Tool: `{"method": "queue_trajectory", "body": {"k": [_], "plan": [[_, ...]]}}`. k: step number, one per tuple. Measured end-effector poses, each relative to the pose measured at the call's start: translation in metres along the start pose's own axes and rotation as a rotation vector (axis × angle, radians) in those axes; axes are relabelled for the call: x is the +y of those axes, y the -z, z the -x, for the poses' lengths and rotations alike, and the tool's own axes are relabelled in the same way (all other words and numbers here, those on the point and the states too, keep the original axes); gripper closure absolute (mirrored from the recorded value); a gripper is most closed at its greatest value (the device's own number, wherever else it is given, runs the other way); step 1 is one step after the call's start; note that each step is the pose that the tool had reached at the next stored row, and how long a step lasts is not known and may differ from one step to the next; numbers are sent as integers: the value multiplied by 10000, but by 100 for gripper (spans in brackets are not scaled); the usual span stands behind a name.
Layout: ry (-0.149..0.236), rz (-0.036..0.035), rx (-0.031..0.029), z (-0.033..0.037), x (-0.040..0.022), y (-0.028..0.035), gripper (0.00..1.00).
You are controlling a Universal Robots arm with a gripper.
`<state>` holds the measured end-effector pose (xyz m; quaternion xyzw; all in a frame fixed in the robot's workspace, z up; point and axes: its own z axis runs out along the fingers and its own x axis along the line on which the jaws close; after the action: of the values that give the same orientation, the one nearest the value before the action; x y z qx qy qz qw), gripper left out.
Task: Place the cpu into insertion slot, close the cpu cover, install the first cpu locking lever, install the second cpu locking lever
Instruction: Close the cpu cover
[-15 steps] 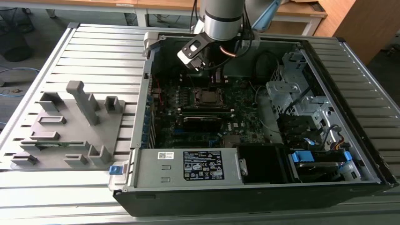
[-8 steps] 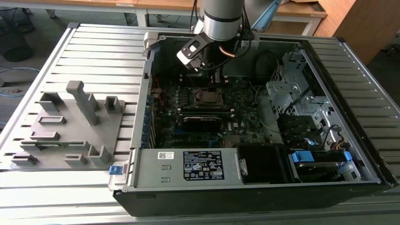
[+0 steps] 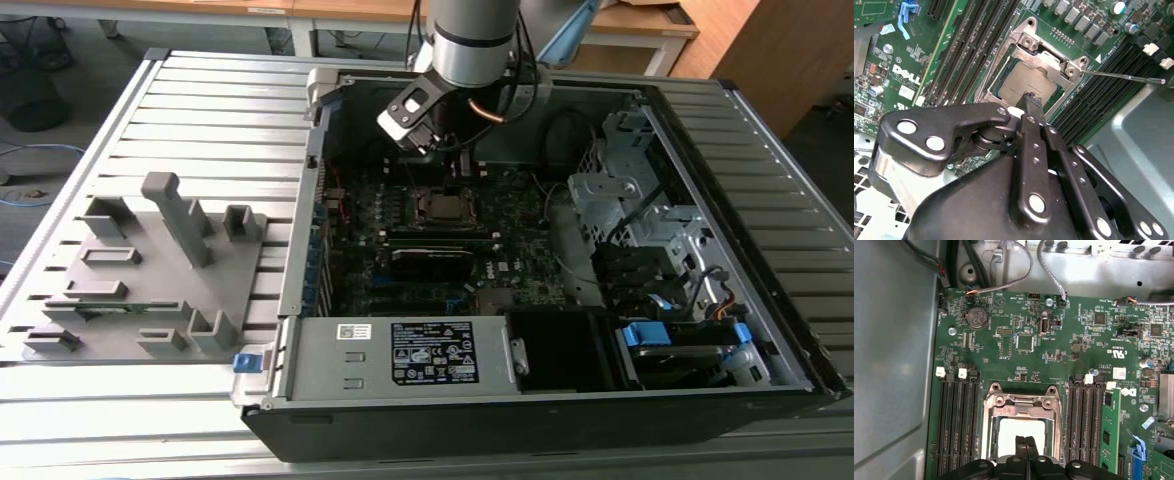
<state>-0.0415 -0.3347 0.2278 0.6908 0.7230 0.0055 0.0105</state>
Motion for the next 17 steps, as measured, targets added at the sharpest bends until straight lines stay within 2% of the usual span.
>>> {"method": "queue_trajectory", "body": {"k": [8,15,17], "plan": [[43,0,1,0,-1,0,90],[700,5,15,0,-1,0,90],[747,5,17,0,-1,0,90]]}}
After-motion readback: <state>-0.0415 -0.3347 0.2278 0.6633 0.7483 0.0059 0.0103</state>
